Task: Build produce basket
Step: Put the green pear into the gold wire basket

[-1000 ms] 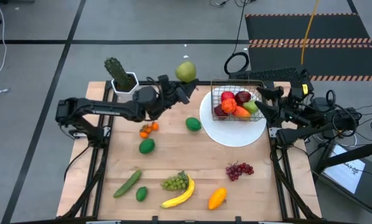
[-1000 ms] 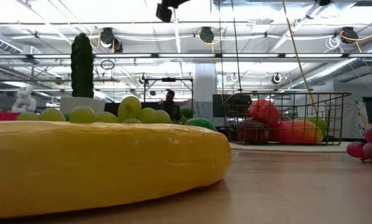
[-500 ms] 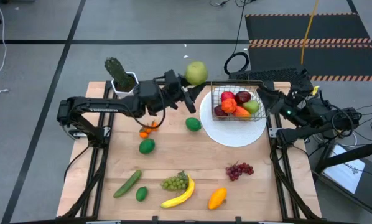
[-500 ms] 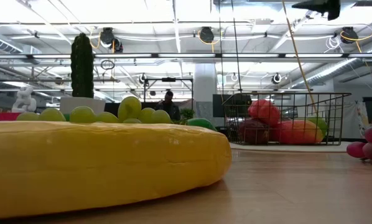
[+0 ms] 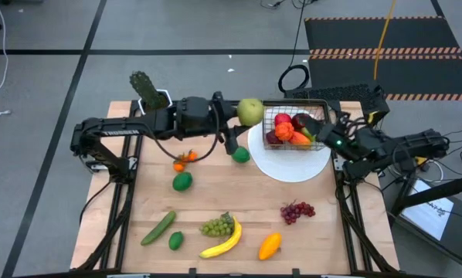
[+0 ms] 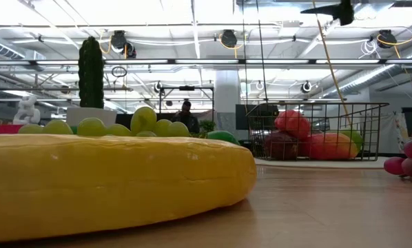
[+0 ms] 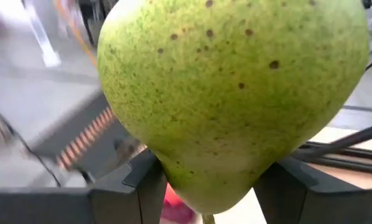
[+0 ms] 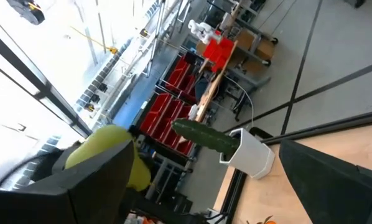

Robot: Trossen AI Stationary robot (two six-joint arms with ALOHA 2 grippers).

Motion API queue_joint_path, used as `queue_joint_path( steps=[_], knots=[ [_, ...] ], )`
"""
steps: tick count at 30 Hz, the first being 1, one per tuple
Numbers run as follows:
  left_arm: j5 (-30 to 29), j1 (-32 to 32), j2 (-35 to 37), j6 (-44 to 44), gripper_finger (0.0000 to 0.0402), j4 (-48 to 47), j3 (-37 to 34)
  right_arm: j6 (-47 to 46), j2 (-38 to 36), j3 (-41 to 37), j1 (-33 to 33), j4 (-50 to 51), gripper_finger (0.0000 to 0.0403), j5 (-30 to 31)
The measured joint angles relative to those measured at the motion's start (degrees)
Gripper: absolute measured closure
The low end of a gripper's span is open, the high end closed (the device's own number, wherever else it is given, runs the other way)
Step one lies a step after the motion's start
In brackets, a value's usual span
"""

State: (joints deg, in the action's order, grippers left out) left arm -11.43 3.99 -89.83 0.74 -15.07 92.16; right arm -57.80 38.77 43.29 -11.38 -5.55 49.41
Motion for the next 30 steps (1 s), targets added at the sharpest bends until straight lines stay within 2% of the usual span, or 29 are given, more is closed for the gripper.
queue_joint_path(
  steps=[7, 13, 22, 28, 30],
  knots=[
    [6.0, -0.6, -0.1, 17.4, 0.0199, -10.8, 0.2, 0.0, 6.3, 0.0, 0.0, -5.6, 0.0008, -0.1],
    [14.5, 0.0, 0.0, 22.5, 0.0199, -12.3, 0.2, 1.3, 7.0, 0.0, 0.0, -5.4, 0.0008, -6.1],
    [16.4, 5.0, -1.5, 26.2, 0.0199, -6.3, 0.1, 10.5, 2.4, 0.0, 0.0, -2.8, 0.0008, -21.4],
    [15.8, 7.1, -7.2, 28.2, 0.0199, 3.5, 0.4, 14.3, -3.8, 0.0, 0.0, 6.7, 0.0008, -24.2],
    [15.5, 7.5, -10.4, 27.2, 0.0199, 3.1, 2.0, 15.3, -6.5, 0.0, 0.0, 10.3, 0.0008, -24.2]
  ],
)
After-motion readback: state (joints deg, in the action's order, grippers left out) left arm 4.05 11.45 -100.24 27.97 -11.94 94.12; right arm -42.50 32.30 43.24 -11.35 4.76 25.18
